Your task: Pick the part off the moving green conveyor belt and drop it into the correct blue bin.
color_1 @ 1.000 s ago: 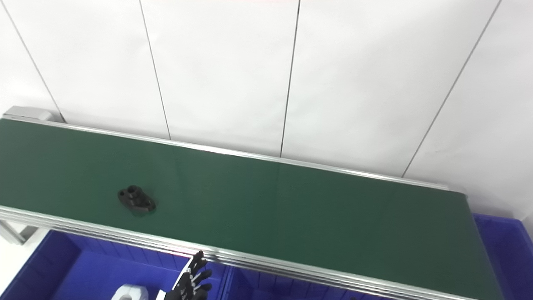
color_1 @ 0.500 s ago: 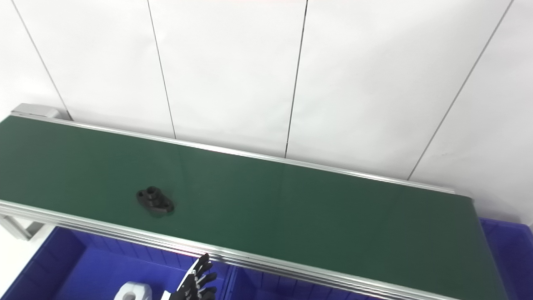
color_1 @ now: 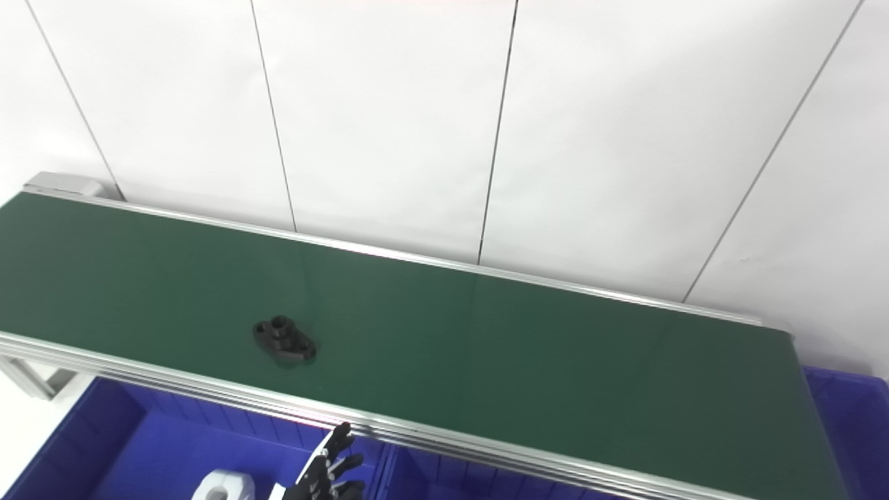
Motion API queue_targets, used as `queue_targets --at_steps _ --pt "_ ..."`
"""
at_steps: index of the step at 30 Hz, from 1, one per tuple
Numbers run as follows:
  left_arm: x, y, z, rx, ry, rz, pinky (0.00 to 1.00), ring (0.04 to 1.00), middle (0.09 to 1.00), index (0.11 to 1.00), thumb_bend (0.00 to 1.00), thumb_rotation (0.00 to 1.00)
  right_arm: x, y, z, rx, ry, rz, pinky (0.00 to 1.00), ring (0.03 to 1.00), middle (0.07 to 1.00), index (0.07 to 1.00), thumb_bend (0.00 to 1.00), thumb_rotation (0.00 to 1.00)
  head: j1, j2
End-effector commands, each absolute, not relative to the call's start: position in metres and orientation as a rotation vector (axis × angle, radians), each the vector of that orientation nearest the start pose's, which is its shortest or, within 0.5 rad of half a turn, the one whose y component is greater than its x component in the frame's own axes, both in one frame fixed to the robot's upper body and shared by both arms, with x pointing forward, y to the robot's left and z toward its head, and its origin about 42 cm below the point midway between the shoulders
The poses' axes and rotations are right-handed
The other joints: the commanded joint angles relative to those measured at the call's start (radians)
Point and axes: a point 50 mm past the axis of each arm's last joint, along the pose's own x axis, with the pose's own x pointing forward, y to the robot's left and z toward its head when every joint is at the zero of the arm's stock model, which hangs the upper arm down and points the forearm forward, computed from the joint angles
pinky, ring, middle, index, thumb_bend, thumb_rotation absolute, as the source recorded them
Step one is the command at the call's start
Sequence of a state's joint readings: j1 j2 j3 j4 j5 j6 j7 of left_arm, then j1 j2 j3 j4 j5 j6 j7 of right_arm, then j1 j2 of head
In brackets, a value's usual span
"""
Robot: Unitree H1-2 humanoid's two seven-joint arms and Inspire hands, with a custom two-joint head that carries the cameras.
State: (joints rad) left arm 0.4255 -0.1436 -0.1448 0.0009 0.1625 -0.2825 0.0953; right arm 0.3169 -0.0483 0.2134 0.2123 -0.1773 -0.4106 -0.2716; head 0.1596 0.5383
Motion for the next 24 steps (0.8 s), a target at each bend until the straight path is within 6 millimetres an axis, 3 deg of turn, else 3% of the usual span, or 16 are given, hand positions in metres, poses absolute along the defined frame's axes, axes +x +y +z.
queue_targets --at_steps 1,7,14,17,19,24 --pt "0.139 0.143 0.050 -0.021 0.072 0.054 0.76 0.861 0.941 0.940 0.81 0.78 0.152 -0.191 0.018 -0.217 -0.049 -0.062 0.98 0.964 0.996 1.000 0.61 0.89 -0.005 0.010" --pt "0.139 0.150 0.059 -0.023 0.074 0.048 0.81 0.863 0.935 0.953 0.81 0.83 0.159 -0.182 0.049 -0.382 -0.216 -0.054 0.92 0.889 0.955 1.000 0.70 0.75 -0.051 0.062" --pt "0.140 0.157 0.061 -0.021 0.094 0.044 0.85 0.862 0.934 0.957 0.81 0.85 0.183 -0.166 0.089 -0.450 -0.361 -0.122 0.90 0.868 0.921 0.973 0.76 0.55 -0.084 0.075" --pt "0.142 0.160 0.061 -0.020 0.088 0.041 0.86 0.862 0.933 0.960 0.79 0.85 0.195 -0.162 0.102 -0.472 -0.400 -0.139 0.84 0.831 0.890 0.938 0.80 0.44 -0.111 0.084" --pt "0.143 0.161 0.061 -0.015 0.081 0.039 0.86 0.864 0.932 0.966 0.78 0.85 0.204 -0.160 0.111 -0.526 -0.420 -0.145 0.68 0.752 0.850 0.883 0.85 0.38 -0.132 0.086" --pt "0.145 0.162 0.061 -0.033 0.078 0.036 0.90 0.885 0.946 0.978 0.78 0.85 0.239 -0.156 0.128 -0.634 -0.444 -0.122 0.63 0.706 0.783 0.828 0.92 0.34 -0.157 0.087"
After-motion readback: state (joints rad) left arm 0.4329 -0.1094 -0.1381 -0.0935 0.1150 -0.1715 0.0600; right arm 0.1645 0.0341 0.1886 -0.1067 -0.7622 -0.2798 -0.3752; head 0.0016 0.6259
